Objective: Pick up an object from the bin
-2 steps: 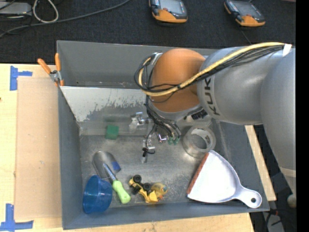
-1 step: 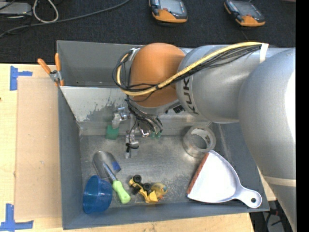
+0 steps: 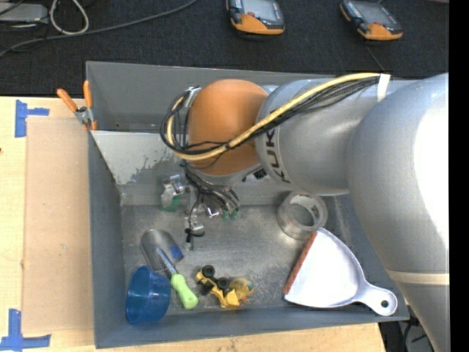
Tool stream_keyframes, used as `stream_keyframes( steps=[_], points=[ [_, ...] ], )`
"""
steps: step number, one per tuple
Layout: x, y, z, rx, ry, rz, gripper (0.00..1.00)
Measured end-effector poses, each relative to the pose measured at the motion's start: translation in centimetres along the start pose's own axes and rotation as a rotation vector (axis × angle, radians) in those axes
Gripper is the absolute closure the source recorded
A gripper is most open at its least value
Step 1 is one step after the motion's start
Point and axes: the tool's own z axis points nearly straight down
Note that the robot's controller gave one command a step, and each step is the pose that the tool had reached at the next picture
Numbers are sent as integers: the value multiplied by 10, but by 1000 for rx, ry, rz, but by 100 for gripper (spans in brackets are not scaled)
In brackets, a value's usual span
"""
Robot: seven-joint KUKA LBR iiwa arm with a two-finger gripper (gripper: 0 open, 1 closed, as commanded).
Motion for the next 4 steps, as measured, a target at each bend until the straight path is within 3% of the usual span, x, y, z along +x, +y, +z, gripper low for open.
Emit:
stream_keyframes(
  steps=[1,2,3,4],
  points=[
    [0,-34,25,-1,-9,-156,0],
    [25,-20,43,-2,-5,-269,0],
    [11,5,40,-1,-10,-359,0],
    [29,37,59,-2,-3,-341,0]
  ],
)
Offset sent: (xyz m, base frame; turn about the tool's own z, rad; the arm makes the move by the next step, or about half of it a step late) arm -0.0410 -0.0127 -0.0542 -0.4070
